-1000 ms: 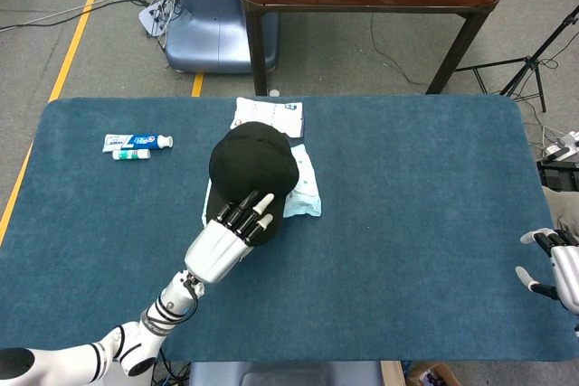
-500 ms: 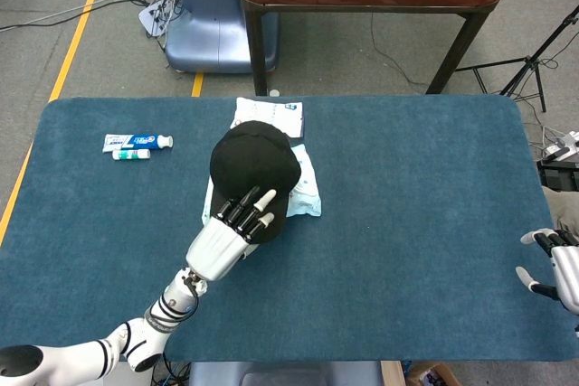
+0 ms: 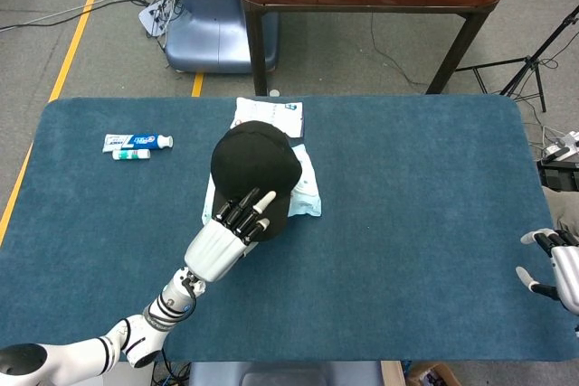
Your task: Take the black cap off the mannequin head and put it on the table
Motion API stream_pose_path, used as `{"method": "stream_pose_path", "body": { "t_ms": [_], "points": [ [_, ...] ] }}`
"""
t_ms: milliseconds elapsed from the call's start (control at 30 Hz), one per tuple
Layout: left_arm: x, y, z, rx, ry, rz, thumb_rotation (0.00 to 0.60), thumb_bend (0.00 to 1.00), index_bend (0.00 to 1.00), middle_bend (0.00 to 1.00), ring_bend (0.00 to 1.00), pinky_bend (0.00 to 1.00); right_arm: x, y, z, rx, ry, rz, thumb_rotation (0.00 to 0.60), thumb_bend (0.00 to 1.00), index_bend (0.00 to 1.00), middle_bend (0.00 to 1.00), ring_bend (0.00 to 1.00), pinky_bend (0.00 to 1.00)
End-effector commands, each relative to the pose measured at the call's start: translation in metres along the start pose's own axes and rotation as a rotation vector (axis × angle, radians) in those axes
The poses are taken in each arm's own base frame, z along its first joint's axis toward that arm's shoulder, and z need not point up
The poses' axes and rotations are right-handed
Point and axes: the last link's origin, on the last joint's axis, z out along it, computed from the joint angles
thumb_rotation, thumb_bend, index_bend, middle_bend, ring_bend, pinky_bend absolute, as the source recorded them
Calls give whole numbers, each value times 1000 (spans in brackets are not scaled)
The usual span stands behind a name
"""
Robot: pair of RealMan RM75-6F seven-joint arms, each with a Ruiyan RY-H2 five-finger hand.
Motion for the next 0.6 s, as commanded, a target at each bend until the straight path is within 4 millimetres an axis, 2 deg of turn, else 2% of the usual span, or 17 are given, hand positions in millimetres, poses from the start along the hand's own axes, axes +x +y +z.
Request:
{"method": "stream_pose_path", "body": {
  "t_ms": [33,233,600],
  "points": [
    [-1,0,0,0,-5,5,600,283,463,115,89,321,0,0,0,-1,0,0,600,246,398,373,304,567],
    [-2,0,-2,0,-18,14,600,355,466,115,88,320,0,0,0,-2,0,1,600,247,398,373,304,567],
    [3,-2,-2,3,9,14,600,358,547,115,88,315,0,0,0,-1,1,-1,600,247,398,373,305,567]
  ]
}}
